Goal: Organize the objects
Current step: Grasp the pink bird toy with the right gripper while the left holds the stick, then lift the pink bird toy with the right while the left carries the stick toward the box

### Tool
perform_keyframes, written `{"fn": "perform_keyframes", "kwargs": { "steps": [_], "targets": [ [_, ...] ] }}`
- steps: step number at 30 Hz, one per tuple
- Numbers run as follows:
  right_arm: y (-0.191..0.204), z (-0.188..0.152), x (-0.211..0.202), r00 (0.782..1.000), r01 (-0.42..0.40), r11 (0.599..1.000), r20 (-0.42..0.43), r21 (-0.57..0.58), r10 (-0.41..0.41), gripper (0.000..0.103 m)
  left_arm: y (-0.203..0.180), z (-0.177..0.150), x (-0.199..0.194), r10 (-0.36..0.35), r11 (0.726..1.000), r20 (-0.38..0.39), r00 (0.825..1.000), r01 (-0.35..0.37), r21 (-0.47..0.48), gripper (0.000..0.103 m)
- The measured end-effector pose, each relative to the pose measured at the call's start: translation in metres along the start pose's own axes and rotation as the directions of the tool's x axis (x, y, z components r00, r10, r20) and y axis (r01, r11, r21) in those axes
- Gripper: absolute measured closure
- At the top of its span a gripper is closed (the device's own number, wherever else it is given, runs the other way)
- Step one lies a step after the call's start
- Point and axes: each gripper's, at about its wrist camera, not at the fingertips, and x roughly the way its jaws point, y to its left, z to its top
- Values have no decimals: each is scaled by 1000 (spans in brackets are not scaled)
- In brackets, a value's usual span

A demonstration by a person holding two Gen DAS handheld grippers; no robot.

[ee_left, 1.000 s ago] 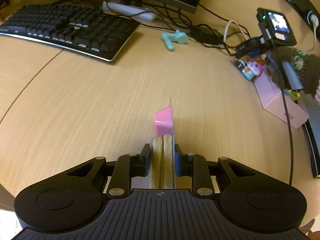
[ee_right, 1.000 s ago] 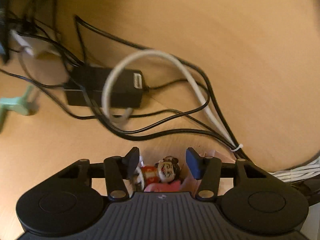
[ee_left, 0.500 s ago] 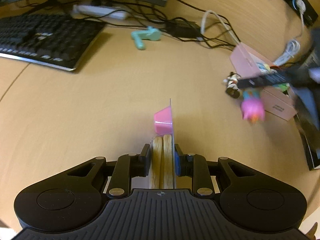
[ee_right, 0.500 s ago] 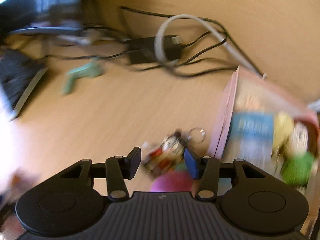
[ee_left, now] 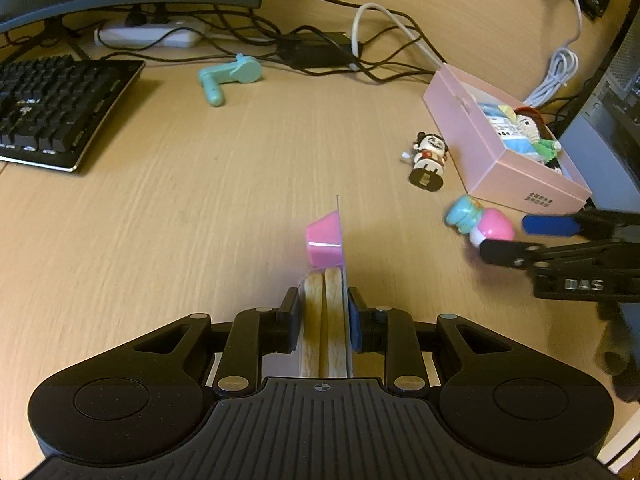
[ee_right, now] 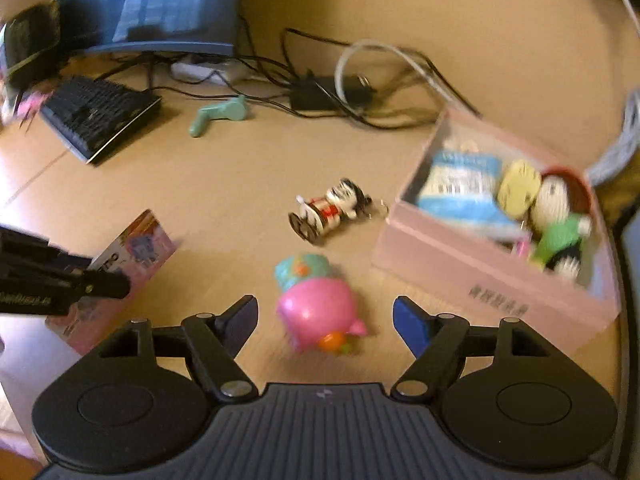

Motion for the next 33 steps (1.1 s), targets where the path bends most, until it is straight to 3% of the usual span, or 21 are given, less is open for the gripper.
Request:
{"fn": "perform_keyframes", "kwargs": {
  "steps": [3, 4, 9, 13, 16, 17, 23, 25, 27, 33],
  "targets": [
    [2, -2, 12, 999, -15, 1000, -28, 15, 16, 37, -1, -3, -2, 1, 1000, 0, 1000, -1, 7, 76],
    [5, -3, 13, 1000, -18, 1000, -22, 13, 18, 48, -2, -5, -3, 0, 1000, 1, 1000, 0, 14, 75],
    [18, -17, 3, 997, -75, 997, -15, 13, 75, 51, -6, -2, -2, 1, 999, -7, 1000, -1, 36, 75],
    [37, -35, -12, 995, -92, 988, -43, -121, 87, 51, -7, -1, 0, -13, 998, -14, 1000, 14, 60, 75],
    [38, -44, -20, 1000, 7, 979, -29, -203, -13, 40, -6, 1, 2, -28, 997, -20, 999, 29, 67, 75],
    [33, -44, -20, 999, 38, 979, -22, -202, -43, 35, -6, 2, 2, -32, 997, -21, 999, 33, 68, 75],
    [27, -38, -26, 981, 194, 972, 26, -131, -192, 29, -9, 5, 7, -49, 995, -19, 999, 50, 83, 75],
    [27, -38, -25, 983, 182, 980, 19, -77, -181, 28, -10, 6, 9, -53, 995, -16, 998, 54, 83, 75],
    [33, -40, -27, 993, 118, 993, 7, -19, -118, 28, -10, 6, 9, -52, 995, -15, 999, 54, 86, 75],
    [50, -49, -32, 994, 107, 992, 29, -62, -105, 19, -9, 5, 8, -58, 995, -14, 998, 59, 85, 75]
  ]
}}
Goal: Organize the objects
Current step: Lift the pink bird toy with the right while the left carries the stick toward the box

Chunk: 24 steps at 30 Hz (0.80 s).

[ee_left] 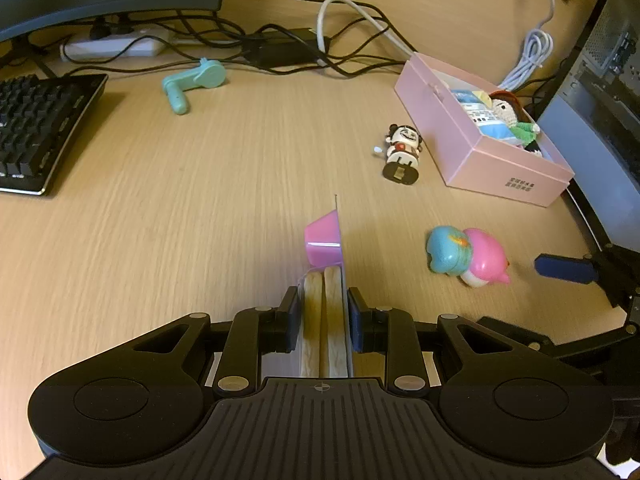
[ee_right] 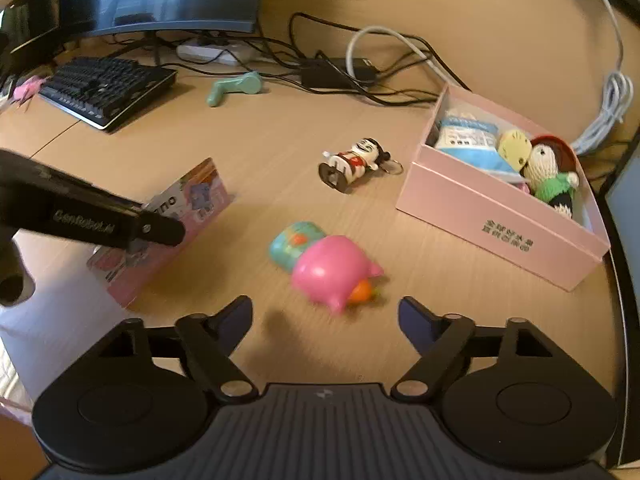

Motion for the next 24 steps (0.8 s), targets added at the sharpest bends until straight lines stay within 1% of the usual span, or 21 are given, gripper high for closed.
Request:
{"fn": "perform_keyframes", "kwargs": {
  "steps": [4, 8, 12, 18, 22, 24],
  "targets": [
    [-9, -4, 1, 998, 69, 997, -12, 17, -69, 19, 1, -1, -1, -1, 1000, 4, 1000, 1, -7, 75],
    [-24, -5, -1, 997, 76, 993, -11, 92, -75, 18, -1, -2, -2, 4, 1000, 3, 1000, -4, -3, 75],
    [-23, -6, -2, 997, 76, 992, 2, 104, -77, 17, 0, -3, -2, 2, 1000, 6, 1000, -2, -4, 75],
    [-13, -1, 4, 999, 37, 991, 8, 128, -38, 17, 0, -4, -4, 1, 1000, 10, 1000, -1, -1, 75],
    [-9, 7, 8, 1000, -13, 982, 11, 190, 11, 17, 0, -6, -5, -3, 1000, 12, 1000, 3, -1, 75],
    [-8, 12, 14, 1000, -17, 974, 0, 227, 17, 17, 0, -6, -5, -6, 1000, 15, 1000, 6, 2, 75]
  ]
}}
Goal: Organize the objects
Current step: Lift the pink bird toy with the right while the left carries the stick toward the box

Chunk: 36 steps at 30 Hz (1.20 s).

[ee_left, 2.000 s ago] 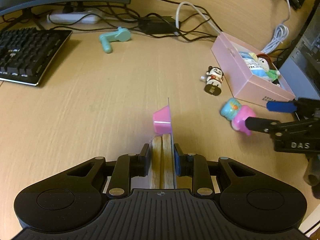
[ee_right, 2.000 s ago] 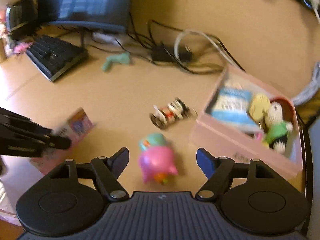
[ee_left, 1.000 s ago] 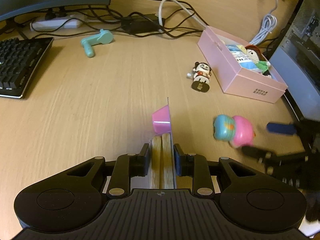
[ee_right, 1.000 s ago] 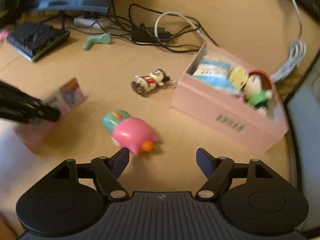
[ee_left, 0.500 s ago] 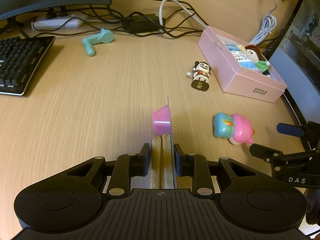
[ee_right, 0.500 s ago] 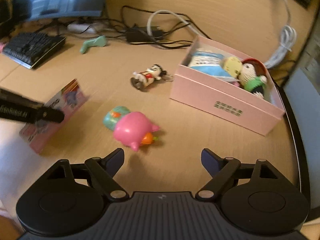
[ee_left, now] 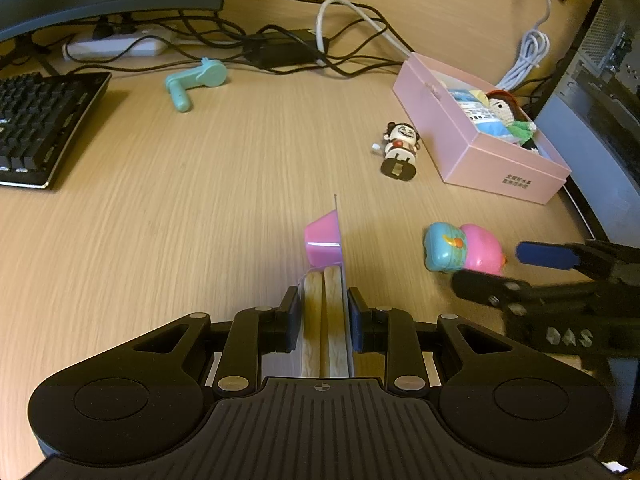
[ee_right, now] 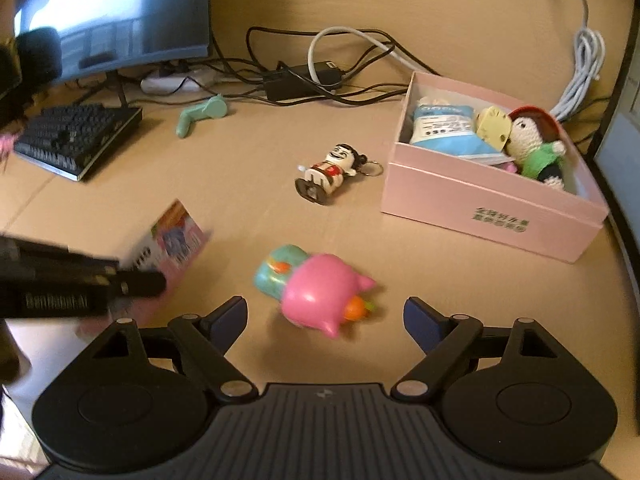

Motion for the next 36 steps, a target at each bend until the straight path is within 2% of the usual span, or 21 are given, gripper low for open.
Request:
{"fn": "perform_keyframes", "kwargs": {
  "steps": [9, 11, 17, 21, 24, 26, 29, 33, 35, 36],
  "targets": [
    [4, 14, 26, 998, -1, 996, -59, 94, 6, 17, 0, 0, 0, -2, 1000, 4, 1000, 2, 2, 75],
    [4, 12, 27, 997, 0, 996, -72, 84, 6, 32, 0, 0, -1, -2, 1000, 4, 1000, 2, 3, 75],
    [-6, 7, -3, 1000, 4, 1000, -12, 30, -3, 36, -3, 0, -2, 9, 1000, -6, 1000, -8, 26, 76],
    [-30, 0, -34, 998, 34, 999, 42, 24, -35, 36, -15, 4, -8, -50, 997, -47, 998, 52, 55, 77],
    [-55, -10, -56, 995, 70, 996, 69, 62, -75, 36, -35, 32, -11, -134, 988, -39, 990, 136, 69, 77],
    [-74, -19, -65, 992, 94, 989, 70, 112, -102, 36, -55, 64, -15, -201, 977, 12, 980, 199, 82, 77],
    [-98, -33, -75, 990, 110, 977, 67, 183, -124, 36, -95, 120, -14, -285, 953, 97, 954, 272, 130, 77],
    [-115, -49, -83, 985, 139, 971, 72, 193, -155, 36, -143, 176, 25, -317, 946, 189, 929, 295, 136, 77],
    [-118, -56, -87, 984, 145, 973, 76, 177, -161, 36, -158, 191, 55, -307, 951, 229, 924, 289, 108, 77],
    [-119, -58, -89, 984, 143, 976, 78, 167, -158, 36, -164, 196, 75, -293, 956, 231, 928, 281, 82, 77]
  ]
}}
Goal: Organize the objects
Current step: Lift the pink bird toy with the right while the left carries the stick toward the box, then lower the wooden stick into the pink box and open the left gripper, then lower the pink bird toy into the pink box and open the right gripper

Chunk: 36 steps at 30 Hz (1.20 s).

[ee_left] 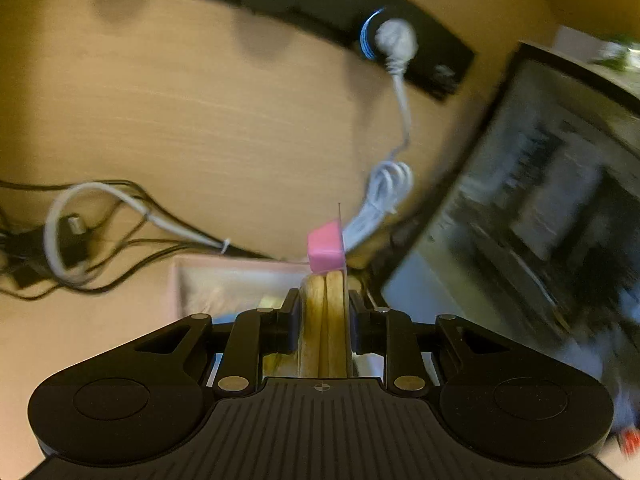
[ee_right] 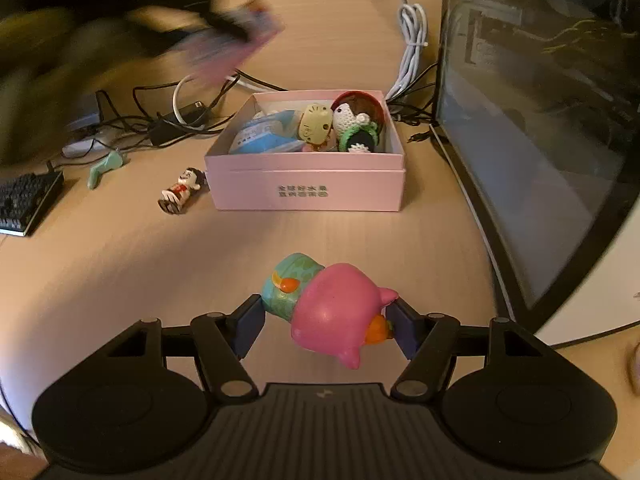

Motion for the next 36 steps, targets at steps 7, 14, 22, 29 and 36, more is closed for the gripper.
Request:
{"fn": "perform_keyframes", "kwargs": {
  "steps": [7, 14, 22, 29, 36],
  "targets": [
    [-4, -16, -15, 1000, -9, 994, 27, -111, 12, 36, 7, -44, 78, 141, 987, -179, 974, -152, -54, 72],
    [-18, 2, -5, 999, 3, 995, 43, -104, 1, 36, 13, -40, 44, 74, 996, -49, 996, -76, -53, 75],
    [-18, 51, 15, 993, -12, 996, 118, -93, 23, 36, 46, -22, -39, 52, 990, 84, 995, -40, -139, 75],
    [-19, 125, 74, 986, -104, 995, 132, 8, 102, 36, 72, -83, -116, 97, 981, -49, 994, -104, -161, 75],
    [-5, 189, 158, 988, -130, 983, 103, 125, 118, 36, 115, -143, -173, 247, 922, -162, 955, -283, -264, 75]
  ]
}}
